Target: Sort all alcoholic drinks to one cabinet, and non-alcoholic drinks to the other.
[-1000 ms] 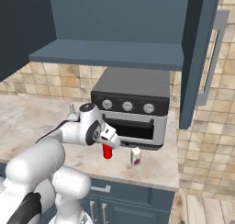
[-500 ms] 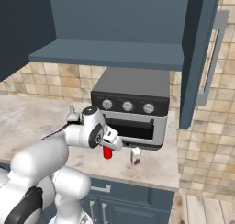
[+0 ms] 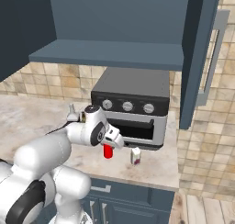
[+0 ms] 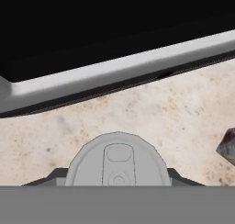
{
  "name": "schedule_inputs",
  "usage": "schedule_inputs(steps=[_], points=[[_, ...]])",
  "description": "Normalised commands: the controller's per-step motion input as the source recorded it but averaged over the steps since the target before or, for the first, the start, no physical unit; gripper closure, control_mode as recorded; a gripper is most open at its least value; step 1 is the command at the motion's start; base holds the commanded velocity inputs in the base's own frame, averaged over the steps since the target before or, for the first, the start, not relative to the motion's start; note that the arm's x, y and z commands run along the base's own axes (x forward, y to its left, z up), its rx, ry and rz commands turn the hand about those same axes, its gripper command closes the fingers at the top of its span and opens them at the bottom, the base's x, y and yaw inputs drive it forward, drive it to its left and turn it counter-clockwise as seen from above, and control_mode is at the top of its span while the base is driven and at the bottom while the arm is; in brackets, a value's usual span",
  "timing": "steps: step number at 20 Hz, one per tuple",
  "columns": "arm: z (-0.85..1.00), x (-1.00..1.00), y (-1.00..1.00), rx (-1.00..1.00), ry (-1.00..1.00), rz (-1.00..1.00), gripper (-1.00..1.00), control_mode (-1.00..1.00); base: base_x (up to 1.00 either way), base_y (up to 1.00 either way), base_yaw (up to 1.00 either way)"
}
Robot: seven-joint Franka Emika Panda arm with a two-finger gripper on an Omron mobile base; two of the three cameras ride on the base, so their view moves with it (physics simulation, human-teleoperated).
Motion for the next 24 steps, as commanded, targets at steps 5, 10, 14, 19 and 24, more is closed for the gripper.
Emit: schedule_inputs(steps=[5,10,14,19,24], points=[[0.65,-0.5,0.0,0.02,-0.12,0.05,1.0,-1.0,0.0,0.0,0.0],[1.0,-0.47,0.0,0.03,-0.2,0.09,1.0,-1.0,0.0,0.0,0.0],[0.99,-0.24,0.0,0.03,-0.23,0.1,1.0,-1.0,0.0,0.0,0.0],[0.87,-0.04,0.0,0.0,-0.32,0.1,1.0,-1.0,0.0,0.0,0.0],[0.93,0.0,0.0,0.0,-0.24,0.09,1.0,-1.0,0.0,0.0,0.0]])
